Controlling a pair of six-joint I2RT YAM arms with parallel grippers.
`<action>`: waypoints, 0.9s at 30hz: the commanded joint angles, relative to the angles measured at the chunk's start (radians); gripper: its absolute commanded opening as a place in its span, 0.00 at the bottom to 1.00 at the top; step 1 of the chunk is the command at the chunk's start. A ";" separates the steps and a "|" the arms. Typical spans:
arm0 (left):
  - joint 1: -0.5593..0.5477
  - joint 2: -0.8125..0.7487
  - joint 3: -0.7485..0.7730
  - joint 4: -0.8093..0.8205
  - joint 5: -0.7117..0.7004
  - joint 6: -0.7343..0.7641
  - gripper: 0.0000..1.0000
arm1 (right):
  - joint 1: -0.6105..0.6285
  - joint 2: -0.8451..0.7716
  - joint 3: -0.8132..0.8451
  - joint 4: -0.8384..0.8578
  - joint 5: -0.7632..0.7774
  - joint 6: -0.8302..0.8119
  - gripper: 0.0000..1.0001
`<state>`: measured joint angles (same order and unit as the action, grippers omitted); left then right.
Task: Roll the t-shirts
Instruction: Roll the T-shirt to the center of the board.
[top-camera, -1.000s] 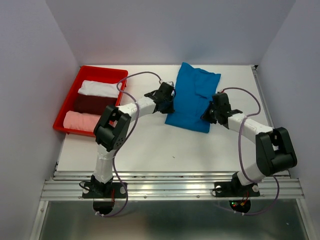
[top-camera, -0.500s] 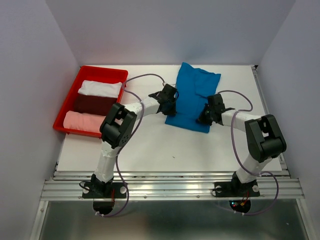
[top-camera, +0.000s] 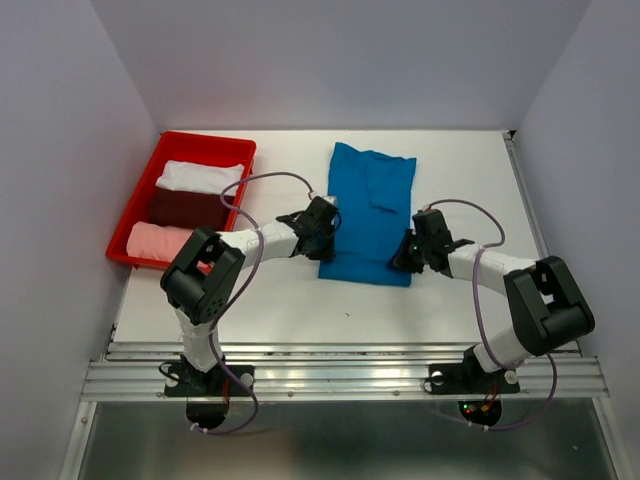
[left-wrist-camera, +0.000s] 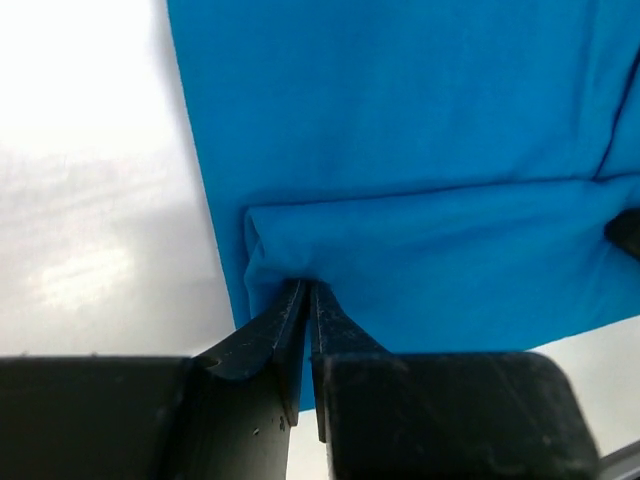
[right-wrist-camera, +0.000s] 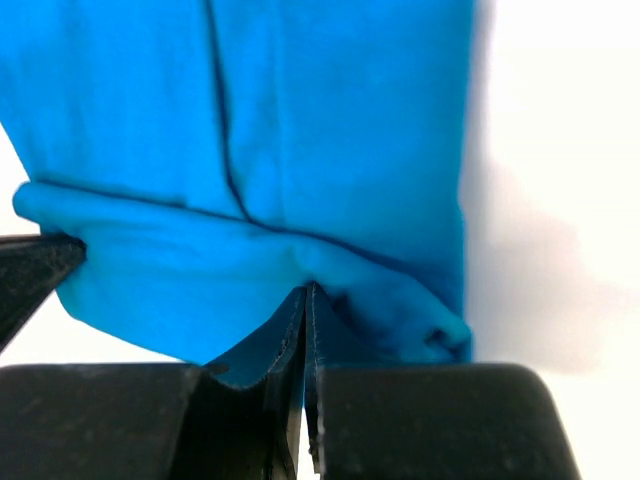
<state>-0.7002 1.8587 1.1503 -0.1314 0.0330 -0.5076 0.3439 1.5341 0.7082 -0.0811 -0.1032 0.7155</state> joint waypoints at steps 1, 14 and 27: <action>-0.015 -0.114 -0.095 -0.096 -0.038 -0.005 0.20 | 0.024 -0.110 -0.053 -0.077 0.006 0.007 0.06; -0.021 -0.354 -0.178 -0.177 -0.039 -0.022 0.65 | 0.024 -0.315 0.045 -0.284 0.114 -0.021 0.31; -0.004 -0.490 -0.464 0.029 0.122 -0.166 0.63 | 0.024 -0.463 -0.208 -0.174 -0.085 0.130 0.49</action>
<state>-0.7063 1.4120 0.7334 -0.2043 0.1020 -0.6159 0.3679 1.0977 0.5304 -0.3092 -0.1314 0.7929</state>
